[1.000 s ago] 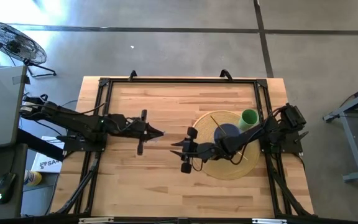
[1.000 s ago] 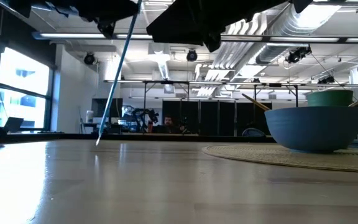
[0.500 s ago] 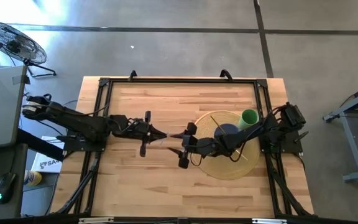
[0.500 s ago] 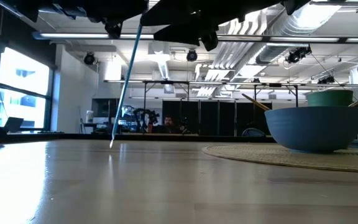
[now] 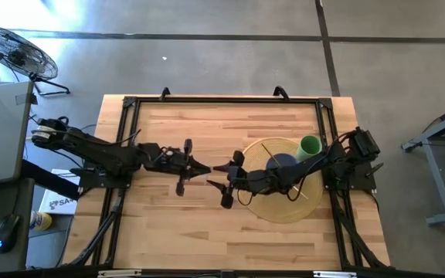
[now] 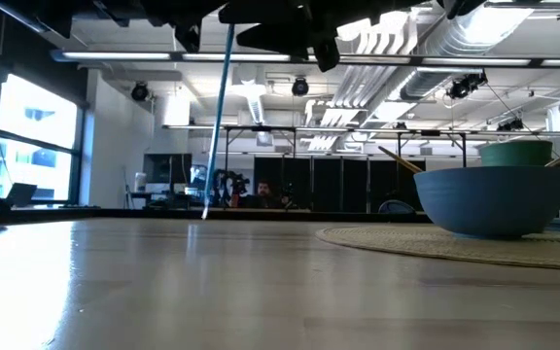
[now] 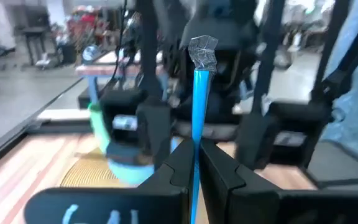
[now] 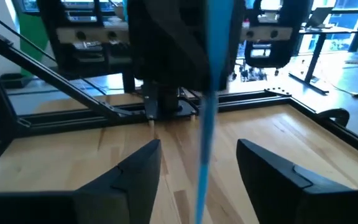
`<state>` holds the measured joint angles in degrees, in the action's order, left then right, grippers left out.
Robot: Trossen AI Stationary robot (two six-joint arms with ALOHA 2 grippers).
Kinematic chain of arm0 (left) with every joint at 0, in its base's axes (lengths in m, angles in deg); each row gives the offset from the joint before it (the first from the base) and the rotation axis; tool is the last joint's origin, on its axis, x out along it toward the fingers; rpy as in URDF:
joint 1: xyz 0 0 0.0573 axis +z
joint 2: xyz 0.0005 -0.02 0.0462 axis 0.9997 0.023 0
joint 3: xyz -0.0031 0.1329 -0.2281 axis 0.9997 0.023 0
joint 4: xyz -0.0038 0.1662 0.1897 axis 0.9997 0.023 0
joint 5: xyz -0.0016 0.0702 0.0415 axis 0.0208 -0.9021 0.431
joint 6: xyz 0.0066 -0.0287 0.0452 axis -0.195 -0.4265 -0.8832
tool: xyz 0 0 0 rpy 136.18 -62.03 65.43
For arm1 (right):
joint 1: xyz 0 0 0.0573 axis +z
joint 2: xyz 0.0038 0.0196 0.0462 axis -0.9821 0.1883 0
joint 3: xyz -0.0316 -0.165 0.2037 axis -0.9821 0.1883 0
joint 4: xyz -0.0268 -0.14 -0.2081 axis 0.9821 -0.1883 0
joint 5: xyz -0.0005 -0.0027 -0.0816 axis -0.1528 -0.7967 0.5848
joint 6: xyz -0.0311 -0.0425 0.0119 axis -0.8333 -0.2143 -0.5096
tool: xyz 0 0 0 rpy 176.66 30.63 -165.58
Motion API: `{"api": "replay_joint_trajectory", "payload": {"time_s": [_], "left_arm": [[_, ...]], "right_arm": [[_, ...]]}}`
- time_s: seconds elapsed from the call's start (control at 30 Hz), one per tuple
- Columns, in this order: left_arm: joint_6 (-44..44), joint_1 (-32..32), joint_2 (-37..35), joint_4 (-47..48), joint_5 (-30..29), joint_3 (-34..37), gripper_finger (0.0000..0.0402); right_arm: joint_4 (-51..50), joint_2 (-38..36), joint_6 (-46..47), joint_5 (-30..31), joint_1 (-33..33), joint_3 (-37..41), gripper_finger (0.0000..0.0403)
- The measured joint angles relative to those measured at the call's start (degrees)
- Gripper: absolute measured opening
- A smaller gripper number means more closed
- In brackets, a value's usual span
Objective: Pick & Place Utensil
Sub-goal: Put the blue straw into the green cup on the brown placemat
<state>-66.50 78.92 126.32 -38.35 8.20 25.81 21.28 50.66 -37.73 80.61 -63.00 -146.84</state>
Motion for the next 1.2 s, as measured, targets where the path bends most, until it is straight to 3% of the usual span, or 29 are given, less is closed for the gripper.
{"api": "replay_joint_trajectory", "payload": {"time_s": [0.67, 0.97, 1.2], "left_arm": [[0.0, 0.0, 0.0, -1.0, 1.7, 0.0, 0.0014], [1.4, 0.0, 0.0, -0.8, 1.7, 0.0, 0.0019], [1.5, 0.0, -0.7, -0.2, 1.6, 0.0, 0.0096]], "right_arm": [[3.8, -0.1, -0.1, -1.7, -0.4, 0.0, 0.0015], [3.6, -0.1, -0.1, -2.9, -0.4, 0.0, 0.0023], [3.5, -0.1, -0.1, -2.9, -0.4, 0.0, 0.0005]]}}
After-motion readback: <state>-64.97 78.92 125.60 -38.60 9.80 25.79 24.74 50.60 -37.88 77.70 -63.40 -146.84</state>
